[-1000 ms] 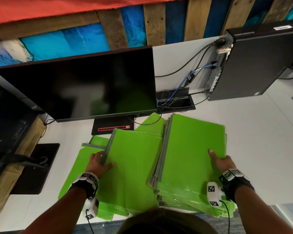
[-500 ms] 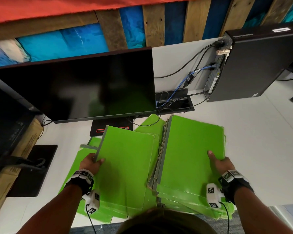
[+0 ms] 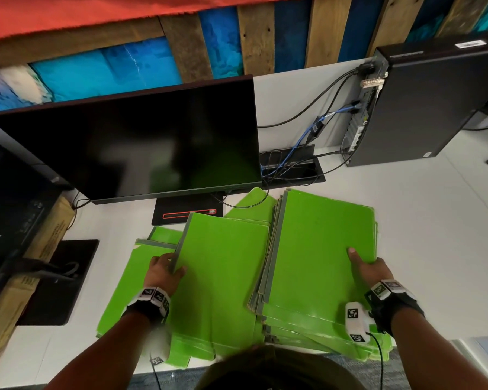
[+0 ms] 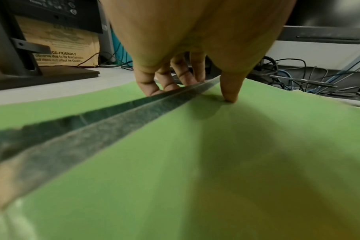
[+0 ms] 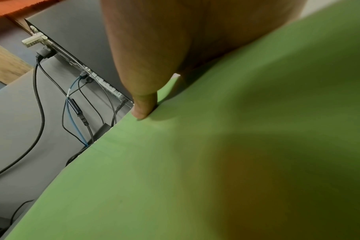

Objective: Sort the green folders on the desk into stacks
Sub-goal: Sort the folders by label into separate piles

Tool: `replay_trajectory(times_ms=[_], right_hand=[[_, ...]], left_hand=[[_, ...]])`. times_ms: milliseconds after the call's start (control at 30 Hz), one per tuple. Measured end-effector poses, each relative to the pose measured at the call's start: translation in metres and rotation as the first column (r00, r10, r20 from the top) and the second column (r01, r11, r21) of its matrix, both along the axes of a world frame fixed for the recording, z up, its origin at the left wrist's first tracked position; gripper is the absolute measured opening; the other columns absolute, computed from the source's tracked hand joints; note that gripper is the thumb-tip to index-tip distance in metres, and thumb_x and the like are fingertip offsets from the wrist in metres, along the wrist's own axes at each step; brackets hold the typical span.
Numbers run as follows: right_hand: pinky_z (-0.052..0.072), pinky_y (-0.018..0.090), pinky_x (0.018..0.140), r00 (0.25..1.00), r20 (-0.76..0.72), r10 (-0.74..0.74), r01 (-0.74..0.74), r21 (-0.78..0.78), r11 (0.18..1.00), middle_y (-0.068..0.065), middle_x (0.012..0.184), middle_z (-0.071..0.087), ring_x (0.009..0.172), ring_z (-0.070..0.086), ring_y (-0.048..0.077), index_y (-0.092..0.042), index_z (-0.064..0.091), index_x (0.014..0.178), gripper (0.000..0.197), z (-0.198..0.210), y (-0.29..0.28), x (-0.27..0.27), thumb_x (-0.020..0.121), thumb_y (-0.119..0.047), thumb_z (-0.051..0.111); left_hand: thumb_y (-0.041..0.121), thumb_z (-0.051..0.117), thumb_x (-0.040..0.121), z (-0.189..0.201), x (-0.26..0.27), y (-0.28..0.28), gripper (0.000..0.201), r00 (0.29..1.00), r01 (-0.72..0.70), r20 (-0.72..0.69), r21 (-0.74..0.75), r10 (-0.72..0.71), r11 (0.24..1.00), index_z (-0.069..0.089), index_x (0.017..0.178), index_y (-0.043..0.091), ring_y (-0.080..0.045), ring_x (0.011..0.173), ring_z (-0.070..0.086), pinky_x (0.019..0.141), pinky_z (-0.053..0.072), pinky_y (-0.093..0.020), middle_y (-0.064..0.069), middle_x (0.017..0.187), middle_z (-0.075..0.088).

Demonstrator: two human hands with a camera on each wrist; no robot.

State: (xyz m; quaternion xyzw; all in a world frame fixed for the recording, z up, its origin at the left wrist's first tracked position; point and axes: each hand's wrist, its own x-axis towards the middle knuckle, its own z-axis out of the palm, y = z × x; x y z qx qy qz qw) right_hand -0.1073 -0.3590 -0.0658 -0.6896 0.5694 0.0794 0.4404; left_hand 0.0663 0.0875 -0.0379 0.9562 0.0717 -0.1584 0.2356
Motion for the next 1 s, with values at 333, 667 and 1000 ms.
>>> replay_trajectory(times_ms=[333, 667, 1000], right_hand=[[0.048, 0.045, 0.093, 1.0, -0.005, 0.005, -0.005, -0.002, 1.0, 0.024, 0.125, 0.059, 0.109, 0.059, 0.041, -0.003, 0.052, 0.127, 0.088, -0.003, -0.002, 0.001, 0.072, -0.071, 0.057], [0.049, 0.045, 0.093, 1.0, -0.002, -0.002, 0.002, 0.001, 1.0, 0.023, 0.124, 0.061, 0.108, 0.06, 0.04, -0.005, 0.054, 0.126, 0.088, -0.004, -0.001, 0.001, 0.07, -0.073, 0.058], [0.049, 0.044, 0.092, 1.0, 0.001, -0.008, 0.008, -0.011, 1.0, 0.023, 0.121, 0.062, 0.107, 0.06, 0.04, -0.003, 0.054, 0.124, 0.087, -0.004, -0.001, 0.001, 0.071, -0.072, 0.058]], left_hand=[[0.056, 0.069, 0.072, -0.006, -0.004, -0.021, 0.076, 1.0, 0.004, -0.019, 0.262, 0.001, 0.965, 0.045, 0.134, 0.017, -0.032, 0.125, 0.04, 0.097, 0.041, -0.05, -0.012, 0.134, 0.043], [0.045, 0.075, 0.072, -0.016, -0.005, -0.041, 0.082, 0.998, -0.031, -0.043, 0.302, 0.046, 0.953, 0.038, 0.132, 0.003, -0.033, 0.124, 0.039, 0.102, 0.041, -0.045, -0.016, 0.132, 0.037], [0.067, 0.075, 0.057, -0.019, 0.033, -0.029, 0.109, 0.969, 0.037, -0.237, 0.426, 0.072, 0.904, 0.035, 0.136, 0.003, -0.031, 0.128, 0.043, 0.107, 0.039, -0.04, -0.015, 0.135, 0.045]])
